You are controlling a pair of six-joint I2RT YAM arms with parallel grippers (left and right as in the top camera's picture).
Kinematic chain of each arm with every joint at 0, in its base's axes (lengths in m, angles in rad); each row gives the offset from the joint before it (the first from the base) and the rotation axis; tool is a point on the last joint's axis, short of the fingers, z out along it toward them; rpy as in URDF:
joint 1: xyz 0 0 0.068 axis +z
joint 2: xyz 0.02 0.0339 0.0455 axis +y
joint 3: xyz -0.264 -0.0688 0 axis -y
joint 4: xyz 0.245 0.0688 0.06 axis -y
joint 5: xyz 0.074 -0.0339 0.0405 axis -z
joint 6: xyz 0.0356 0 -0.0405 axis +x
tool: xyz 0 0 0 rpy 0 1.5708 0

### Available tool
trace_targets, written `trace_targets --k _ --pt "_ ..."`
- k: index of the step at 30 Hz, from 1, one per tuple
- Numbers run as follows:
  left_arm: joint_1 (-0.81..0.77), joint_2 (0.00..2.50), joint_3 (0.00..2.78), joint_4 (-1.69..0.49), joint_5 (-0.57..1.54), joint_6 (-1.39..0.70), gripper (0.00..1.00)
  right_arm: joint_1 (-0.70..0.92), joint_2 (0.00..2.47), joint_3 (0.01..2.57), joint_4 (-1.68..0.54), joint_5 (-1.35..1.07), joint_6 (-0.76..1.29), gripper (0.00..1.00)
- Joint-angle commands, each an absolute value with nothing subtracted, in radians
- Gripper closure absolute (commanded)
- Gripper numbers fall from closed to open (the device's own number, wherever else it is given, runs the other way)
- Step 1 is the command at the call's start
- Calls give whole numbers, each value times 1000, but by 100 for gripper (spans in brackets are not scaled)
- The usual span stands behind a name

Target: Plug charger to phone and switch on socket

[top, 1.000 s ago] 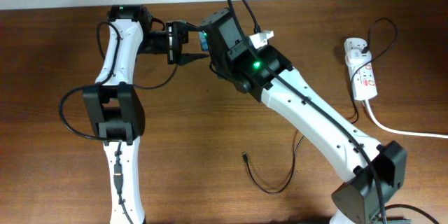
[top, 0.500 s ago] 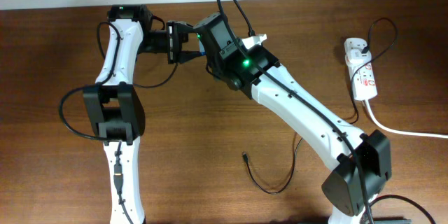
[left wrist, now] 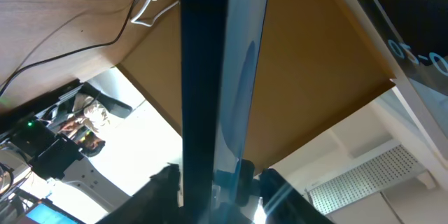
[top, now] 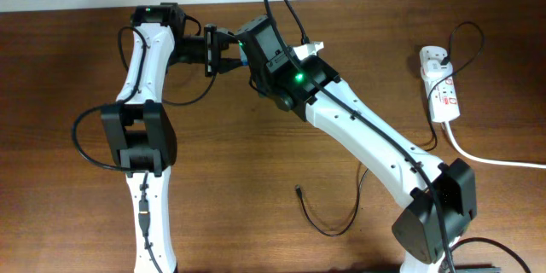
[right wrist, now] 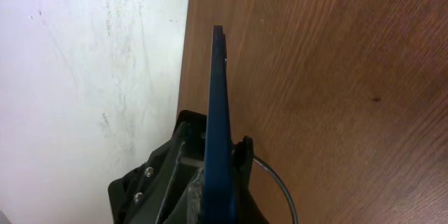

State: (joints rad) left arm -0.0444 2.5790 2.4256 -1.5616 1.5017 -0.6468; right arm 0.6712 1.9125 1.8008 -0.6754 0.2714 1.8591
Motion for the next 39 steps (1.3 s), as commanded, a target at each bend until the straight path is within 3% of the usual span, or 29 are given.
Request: trace_targets --k 1,6,9,13,16,18,19,21,22,24,27,30,32,36,38,39 --pt "-44 2584 2443 -1560 1496 -663 64 682 1907 1823 -665 298 1868 96" --pt "-44 2584 2443 -1560 1496 -667 65 682 1907 1823 -660 262 1868 96" --pt "-44 2584 2443 -1560 1496 -667 76 682 1907 1823 -639 238 1868 96" --pt "-44 2584 2443 -1560 1496 -667 83 682 1907 1823 -634 239 1868 96" --pt "-44 2584 2443 -1560 1497 -667 99 682 1907 1823 -635 234 1868 96" --pt "-44 2584 2443 -1560 1500 -667 100 682 1907 1823 -635 234 1868 96" --pt "-44 2584 2443 -1560 1504 -667 100 682 1907 1823 -635 234 1868 76" --pt "-44 2584 2443 -1560 1504 -667 100 682 1907 1823 -635 236 1861 23" --pt "-44 2584 2443 -1559 1503 -666 100 679 1906 1823 -633 240 1828 11" --pt "-43 2584 2443 -1539 1499 -664 100 665 1898 1824 -630 239 1727 1" --pt "-43 2584 2443 -1477 1435 -607 100 591 1833 1824 -660 171 1287 1" --pt "-42 2584 2443 -1355 1382 -435 100 452 1739 1824 -741 -130 797 1" --pt "-38 2584 2443 -1319 1382 -265 100 340 1698 1824 -907 -316 556 2" --pt "-24 2584 2443 -1298 1245 -117 100 247 1706 1809 -1323 -467 155 0" --pt "-13 2584 2443 -1298 1139 -114 100 300 1707 1743 -1430 -457 57 9" --pt "-9 2584 2443 -1299 1120 -114 100 338 1707 1693 -1437 -429 56 21"
